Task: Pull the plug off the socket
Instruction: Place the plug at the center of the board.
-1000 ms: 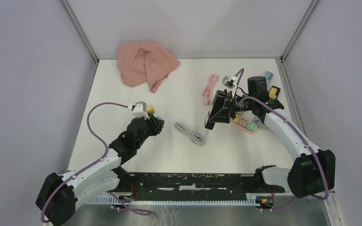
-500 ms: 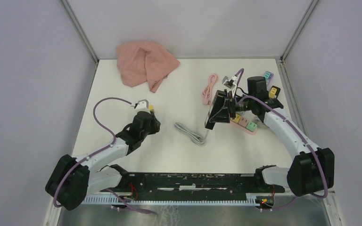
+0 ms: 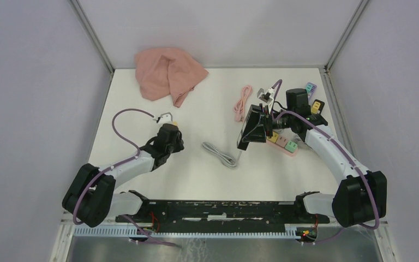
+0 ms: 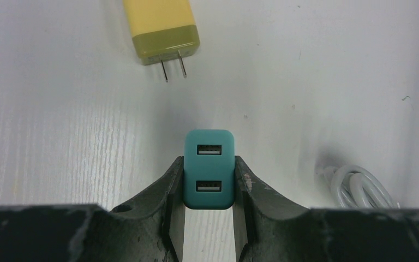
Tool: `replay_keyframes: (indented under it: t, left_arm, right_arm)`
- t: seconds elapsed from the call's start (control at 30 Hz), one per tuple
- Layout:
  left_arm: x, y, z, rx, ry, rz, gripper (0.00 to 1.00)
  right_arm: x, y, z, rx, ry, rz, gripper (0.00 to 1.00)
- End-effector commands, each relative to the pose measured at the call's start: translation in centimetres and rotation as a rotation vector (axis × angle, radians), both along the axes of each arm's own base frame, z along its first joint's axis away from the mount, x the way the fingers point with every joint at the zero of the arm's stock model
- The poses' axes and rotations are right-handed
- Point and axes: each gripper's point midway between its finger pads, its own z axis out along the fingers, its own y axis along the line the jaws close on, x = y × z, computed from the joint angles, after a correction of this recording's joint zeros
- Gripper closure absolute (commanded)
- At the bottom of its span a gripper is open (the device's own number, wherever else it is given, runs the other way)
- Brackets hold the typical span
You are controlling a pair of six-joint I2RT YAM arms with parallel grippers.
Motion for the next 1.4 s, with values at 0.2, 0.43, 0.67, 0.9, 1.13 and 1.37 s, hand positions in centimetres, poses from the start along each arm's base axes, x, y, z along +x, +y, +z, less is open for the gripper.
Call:
replay_keyframes:
  t: [0.2, 0.43, 0.67, 0.9, 1.13, 1.37]
  left_arm:
    - [3.5, 0.4, 0.4, 0.068, 0.009, 0.067, 0.39]
    - [4.5, 0.8, 1.0, 0.063, 0.013, 0.100, 0.14]
    - [3.6, -0.1, 4.8, -0.004, -0.052, 0.022, 0.12]
    - [0.2, -6.2, 9.4, -0.289, -0.191, -0.334, 0.12]
    - [-5.0, -11.7, 16.7, -0.675, -0.434, -0.717, 0.12]
    - [-10.1, -16.1, 20.1, -0.823, -0.600, -0.947, 0.11]
  right_arm:
    - [0.1, 0.1, 1.0, 0.034, -0.063, 0.034, 0.96]
    - [0.0, 0.1, 1.2, 0.034, -0.068, 0.038, 0.96]
    - [0.0, 0.1, 1.1, 0.035, -0.067, 0.041, 0.96]
    - [-0.1, 0.1, 1.1, 0.037, -0.064, 0.044, 0.96]
    - [0.0, 0.1, 1.1, 0.039, -0.058, 0.045, 0.96]
    - [0.0, 0.1, 1.0, 0.043, -0.047, 0.050, 0.96]
